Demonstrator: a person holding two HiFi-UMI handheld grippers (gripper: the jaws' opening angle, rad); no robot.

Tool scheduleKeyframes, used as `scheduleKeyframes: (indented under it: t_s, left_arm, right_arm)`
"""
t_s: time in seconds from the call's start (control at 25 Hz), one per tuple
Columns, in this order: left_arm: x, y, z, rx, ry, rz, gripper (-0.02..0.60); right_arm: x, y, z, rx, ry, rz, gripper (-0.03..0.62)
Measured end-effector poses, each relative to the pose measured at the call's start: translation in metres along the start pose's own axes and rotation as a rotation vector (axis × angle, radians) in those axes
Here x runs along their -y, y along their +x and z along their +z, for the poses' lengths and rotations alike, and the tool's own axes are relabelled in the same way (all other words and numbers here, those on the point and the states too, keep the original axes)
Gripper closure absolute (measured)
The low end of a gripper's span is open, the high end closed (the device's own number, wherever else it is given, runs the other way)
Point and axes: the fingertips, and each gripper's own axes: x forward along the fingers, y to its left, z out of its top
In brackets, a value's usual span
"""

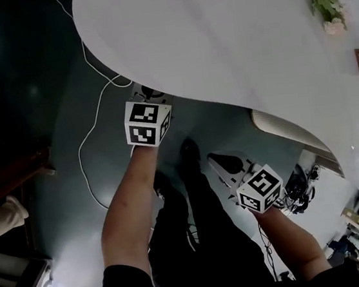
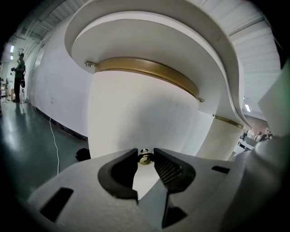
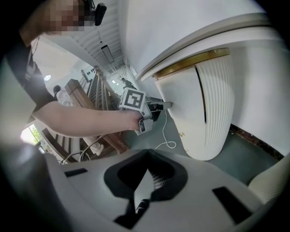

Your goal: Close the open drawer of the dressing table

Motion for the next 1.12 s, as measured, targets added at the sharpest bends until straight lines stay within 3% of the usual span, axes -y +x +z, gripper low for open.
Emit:
scheduleKeyframes:
  t_s: [0.24, 0.4, 0.64, 0.92, 1.12]
  left_arm:
    - [-0.003, -0.004, 0.001, 0.03, -0.024, -0.004, 0.454]
    - [0.002, -0.02, 0.002, 0.046, -0.028, -0.001, 0.416]
    - [0.008, -0.106, -0.002, 0.037, 0.001, 0.033, 0.435]
    - [0.027, -0.223, 0.046, 0.075, -0.074, 0.085, 0.46]
    - [0.054, -0.305, 0.115, 0.161, -0.035, 0.109, 0.524]
  right_arm:
    - [-0.017, 0.002, 0.003, -0.001, -0.025, 0.0, 0.588]
    - [-0.025, 0.0, -0.009, -0.027, -0.032, -0.001, 0.588]
    - [-0.062, -0.007, -0.009, -0.019, -0.005, -0.004, 0.588]
    - [-0.122, -0.037, 0.066, 0.049, -0.101, -0.009, 0.588]
    - [-0.175, -0.064, 0.124, 0.17, -0.161, 0.017, 0.588]
